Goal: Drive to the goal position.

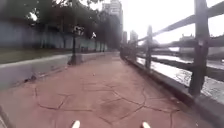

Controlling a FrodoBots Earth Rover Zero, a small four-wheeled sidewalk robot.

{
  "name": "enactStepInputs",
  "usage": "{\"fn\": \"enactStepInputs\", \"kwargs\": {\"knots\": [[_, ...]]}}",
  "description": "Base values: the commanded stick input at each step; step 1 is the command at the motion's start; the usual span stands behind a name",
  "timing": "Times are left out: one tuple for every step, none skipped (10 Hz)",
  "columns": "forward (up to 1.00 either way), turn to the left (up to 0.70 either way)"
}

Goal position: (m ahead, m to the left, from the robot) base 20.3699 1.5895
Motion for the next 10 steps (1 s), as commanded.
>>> {"fn": "enactStepInputs", "kwargs": {"knots": [[0.70,0.00],[0.70,0.00],[0.70,0.00],[0.70,0.00],[0.70,0.00],[0.70,0.00],[0.70,0.00],[0.70,0.00],[0.70,0.00],[0.70,0.00]]}}
